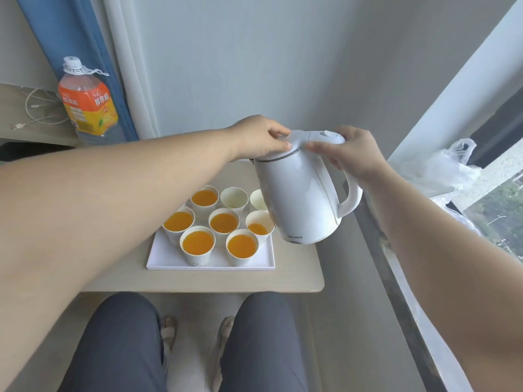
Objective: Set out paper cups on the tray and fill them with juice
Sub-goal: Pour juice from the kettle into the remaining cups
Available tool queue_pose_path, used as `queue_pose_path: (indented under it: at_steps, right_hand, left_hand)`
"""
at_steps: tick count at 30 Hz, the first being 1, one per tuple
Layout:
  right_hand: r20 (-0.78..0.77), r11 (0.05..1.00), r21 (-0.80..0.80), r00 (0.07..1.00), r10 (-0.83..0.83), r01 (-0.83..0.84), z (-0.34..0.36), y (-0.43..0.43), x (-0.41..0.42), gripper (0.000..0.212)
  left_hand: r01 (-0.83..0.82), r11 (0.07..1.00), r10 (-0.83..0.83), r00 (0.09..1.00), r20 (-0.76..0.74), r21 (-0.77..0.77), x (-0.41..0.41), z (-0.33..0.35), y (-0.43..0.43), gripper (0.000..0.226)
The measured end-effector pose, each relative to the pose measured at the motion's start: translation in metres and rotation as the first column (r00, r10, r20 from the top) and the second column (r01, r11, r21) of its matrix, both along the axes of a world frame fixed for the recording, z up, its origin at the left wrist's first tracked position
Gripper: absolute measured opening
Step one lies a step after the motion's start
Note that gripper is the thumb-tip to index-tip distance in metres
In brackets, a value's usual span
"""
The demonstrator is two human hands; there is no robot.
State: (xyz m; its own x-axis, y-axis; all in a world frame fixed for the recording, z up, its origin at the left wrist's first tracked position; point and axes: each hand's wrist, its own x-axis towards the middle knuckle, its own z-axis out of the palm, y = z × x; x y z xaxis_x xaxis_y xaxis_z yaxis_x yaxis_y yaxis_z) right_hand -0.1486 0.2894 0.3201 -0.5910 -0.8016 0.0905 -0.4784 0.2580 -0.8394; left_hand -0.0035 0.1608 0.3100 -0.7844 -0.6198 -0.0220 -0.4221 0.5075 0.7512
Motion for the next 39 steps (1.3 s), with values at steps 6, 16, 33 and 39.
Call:
queue_pose_path:
  at_steps: [6, 16, 33, 39]
  right_hand:
    - [-0.027, 0.997, 0.07, 0.999, 0.028, -0.026, -0.006, -0.017, -0.011, 0.04]
    - [-0.08, 0.982, 0.168, 0.992, 0.097, -0.082, -0.016, -0.039, -0.021, 0.034]
    - [-0.155, 0.962, 0.254, 0.978, 0.142, -0.1, -0.017, -0.062, -0.019, 0.045]
    - [-0.171, 0.957, 0.274, 0.974, 0.148, -0.097, -0.015, -0.067, -0.018, 0.043]
  left_hand:
    - [-0.017, 0.999, 0.017, 1.0, 0.0, 0.038, -0.007, -0.015, -0.012, 0.05]
    - [-0.035, 0.989, 0.042, 0.998, -0.043, 0.143, -0.007, -0.038, -0.027, 0.048]
    - [-0.063, 0.985, 0.068, 0.997, -0.023, 0.163, -0.005, -0.056, -0.042, 0.046]
    - [-0.071, 0.981, 0.078, 0.996, -0.033, 0.178, -0.006, -0.058, -0.043, 0.046]
